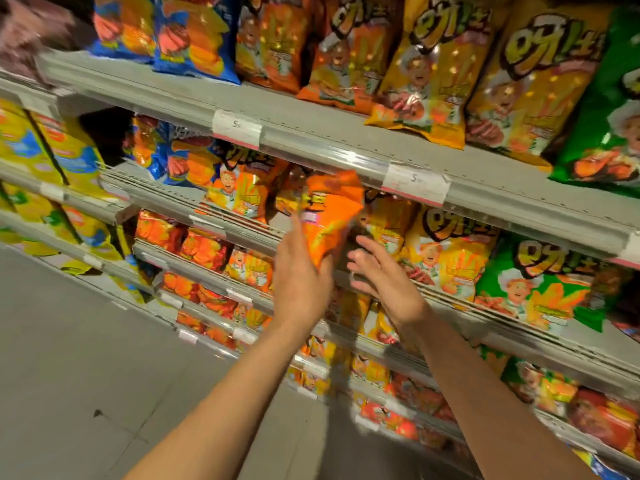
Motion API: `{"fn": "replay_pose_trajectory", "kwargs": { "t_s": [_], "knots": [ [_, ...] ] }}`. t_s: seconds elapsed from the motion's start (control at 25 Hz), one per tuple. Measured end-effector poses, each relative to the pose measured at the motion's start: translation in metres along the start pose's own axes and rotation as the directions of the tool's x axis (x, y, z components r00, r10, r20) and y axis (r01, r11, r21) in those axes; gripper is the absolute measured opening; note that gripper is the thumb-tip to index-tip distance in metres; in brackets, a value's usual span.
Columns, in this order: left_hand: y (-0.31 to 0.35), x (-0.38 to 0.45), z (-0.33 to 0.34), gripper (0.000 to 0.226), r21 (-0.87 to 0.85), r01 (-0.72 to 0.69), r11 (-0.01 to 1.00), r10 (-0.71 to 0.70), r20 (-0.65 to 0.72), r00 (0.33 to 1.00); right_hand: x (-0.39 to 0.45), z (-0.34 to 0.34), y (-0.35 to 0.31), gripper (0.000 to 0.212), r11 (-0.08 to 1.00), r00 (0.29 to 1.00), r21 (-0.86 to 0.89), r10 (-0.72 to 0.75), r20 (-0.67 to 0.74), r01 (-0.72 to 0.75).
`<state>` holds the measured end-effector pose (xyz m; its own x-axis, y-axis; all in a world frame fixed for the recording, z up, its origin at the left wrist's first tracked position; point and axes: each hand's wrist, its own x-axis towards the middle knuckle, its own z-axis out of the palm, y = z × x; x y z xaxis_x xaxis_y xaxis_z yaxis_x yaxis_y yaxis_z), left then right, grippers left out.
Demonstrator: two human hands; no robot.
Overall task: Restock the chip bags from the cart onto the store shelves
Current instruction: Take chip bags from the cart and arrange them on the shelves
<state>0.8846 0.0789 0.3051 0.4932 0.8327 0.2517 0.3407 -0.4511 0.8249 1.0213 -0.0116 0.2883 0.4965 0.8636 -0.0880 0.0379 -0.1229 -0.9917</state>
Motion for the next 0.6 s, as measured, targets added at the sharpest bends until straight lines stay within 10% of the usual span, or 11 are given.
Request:
{"fn": "replay_pose_trajectory", "kwargs": {
  "t_s": [0.2, 0.4, 0.6],
  "knots": [
    [-0.012, -0.008, 0.031, 0.082, -0.022, -0.074, 0.997, 0.077, 0.389, 0.918, 0.047, -0.019, 0.011, 0.065, 0.989, 0.999, 0.144, 0.043, -0.018, -0.04],
    [-0.055, 0.028, 0.006, 0.036, -0.188, 0.046, 0.981, -0.045, 0.008, 0.999, 0.068, -0.043, 0.018, 0.029, 0.955, 0.988, 0.275, 0.133, -0.074, -0.108],
    [-0.089, 0.076, -0.004, 0.047, 0.298, -0.062, 0.952, 0.022, 0.136, 0.99, 0.094, -0.05, 0.008, 0.008, 0.943, 0.985, 0.325, 0.116, -0.128, -0.069]
  ]
}}
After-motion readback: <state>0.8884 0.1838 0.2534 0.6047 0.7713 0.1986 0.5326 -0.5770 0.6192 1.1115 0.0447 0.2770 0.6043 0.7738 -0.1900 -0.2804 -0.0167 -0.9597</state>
